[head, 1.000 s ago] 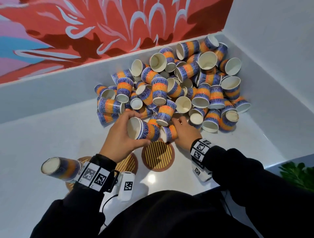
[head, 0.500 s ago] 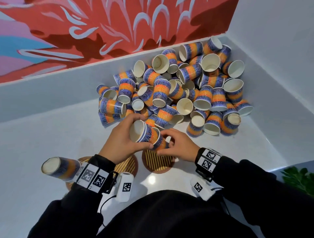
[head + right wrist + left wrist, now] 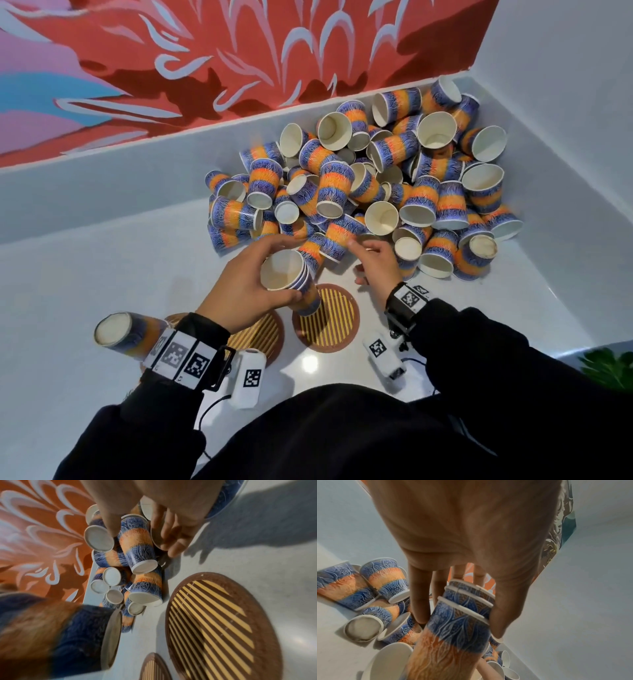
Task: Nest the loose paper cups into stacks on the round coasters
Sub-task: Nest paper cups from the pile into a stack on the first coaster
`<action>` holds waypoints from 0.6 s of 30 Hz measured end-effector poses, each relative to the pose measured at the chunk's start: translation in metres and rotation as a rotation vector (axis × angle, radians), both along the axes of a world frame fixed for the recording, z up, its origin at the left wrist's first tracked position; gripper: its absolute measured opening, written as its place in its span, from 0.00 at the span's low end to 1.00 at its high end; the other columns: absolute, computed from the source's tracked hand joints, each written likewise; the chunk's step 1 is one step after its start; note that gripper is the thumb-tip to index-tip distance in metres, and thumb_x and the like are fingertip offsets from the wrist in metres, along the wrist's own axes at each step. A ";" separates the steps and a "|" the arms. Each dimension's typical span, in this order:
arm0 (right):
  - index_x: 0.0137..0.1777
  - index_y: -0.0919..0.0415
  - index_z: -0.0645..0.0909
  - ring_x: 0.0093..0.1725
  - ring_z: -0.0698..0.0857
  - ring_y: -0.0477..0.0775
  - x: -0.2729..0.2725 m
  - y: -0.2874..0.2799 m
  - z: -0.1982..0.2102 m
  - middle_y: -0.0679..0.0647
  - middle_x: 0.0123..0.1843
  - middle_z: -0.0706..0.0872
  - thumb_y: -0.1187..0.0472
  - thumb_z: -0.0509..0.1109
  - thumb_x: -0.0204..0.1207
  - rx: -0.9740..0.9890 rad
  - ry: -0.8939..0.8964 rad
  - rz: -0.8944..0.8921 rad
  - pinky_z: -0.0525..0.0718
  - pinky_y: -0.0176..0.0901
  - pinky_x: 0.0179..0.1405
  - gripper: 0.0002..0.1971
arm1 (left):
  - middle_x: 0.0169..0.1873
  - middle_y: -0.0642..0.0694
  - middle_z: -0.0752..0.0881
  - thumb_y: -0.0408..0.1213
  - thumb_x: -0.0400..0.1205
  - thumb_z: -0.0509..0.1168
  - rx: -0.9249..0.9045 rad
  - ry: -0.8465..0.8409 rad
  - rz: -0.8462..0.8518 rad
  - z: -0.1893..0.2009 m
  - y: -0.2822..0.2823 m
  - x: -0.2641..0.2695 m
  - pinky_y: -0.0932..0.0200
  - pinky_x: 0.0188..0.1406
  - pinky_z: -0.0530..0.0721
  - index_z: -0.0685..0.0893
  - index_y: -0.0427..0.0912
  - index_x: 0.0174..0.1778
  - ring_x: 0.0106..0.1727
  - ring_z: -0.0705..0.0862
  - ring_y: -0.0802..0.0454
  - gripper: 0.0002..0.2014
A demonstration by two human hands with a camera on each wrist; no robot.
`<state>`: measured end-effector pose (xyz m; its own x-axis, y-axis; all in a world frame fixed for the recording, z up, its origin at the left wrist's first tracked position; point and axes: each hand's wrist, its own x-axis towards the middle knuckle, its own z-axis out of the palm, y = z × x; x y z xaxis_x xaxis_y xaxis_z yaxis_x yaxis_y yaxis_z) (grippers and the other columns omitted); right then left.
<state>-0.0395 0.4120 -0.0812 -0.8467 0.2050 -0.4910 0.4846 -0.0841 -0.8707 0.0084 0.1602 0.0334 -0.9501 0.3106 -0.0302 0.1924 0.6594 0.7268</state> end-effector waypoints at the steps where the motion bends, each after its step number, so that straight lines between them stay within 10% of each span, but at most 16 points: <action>1: 0.72 0.54 0.78 0.47 0.87 0.56 -0.005 -0.002 -0.001 0.57 0.59 0.87 0.37 0.81 0.75 -0.042 -0.049 0.016 0.90 0.52 0.42 0.33 | 0.69 0.74 0.79 0.42 0.71 0.85 0.008 -0.001 0.012 0.000 -0.002 0.001 0.48 0.66 0.86 0.74 0.77 0.71 0.70 0.79 0.67 0.39; 8: 0.74 0.57 0.80 0.54 0.92 0.59 -0.022 -0.021 0.012 0.54 0.63 0.89 0.39 0.80 0.78 -0.175 -0.172 0.107 0.89 0.45 0.30 0.31 | 0.68 0.73 0.80 0.50 0.68 0.82 0.098 -0.038 0.067 0.006 -0.006 0.002 0.42 0.66 0.88 0.76 0.68 0.74 0.70 0.83 0.58 0.38; 14: 0.63 0.59 0.83 0.46 0.92 0.56 -0.012 -0.022 0.014 0.61 0.62 0.91 0.51 0.82 0.79 -0.151 -0.139 0.106 0.92 0.58 0.47 0.19 | 0.68 0.68 0.82 0.51 0.68 0.83 0.167 -0.033 0.091 0.015 -0.005 -0.002 0.40 0.67 0.88 0.78 0.67 0.73 0.71 0.83 0.55 0.36; 18: 0.59 0.52 0.80 0.50 0.90 0.48 0.011 -0.016 0.015 0.52 0.58 0.90 0.61 0.85 0.74 0.099 0.034 0.303 0.87 0.41 0.43 0.20 | 0.69 0.60 0.83 0.49 0.70 0.85 0.216 0.034 0.146 0.022 -0.004 -0.004 0.40 0.67 0.87 0.79 0.63 0.74 0.70 0.83 0.52 0.36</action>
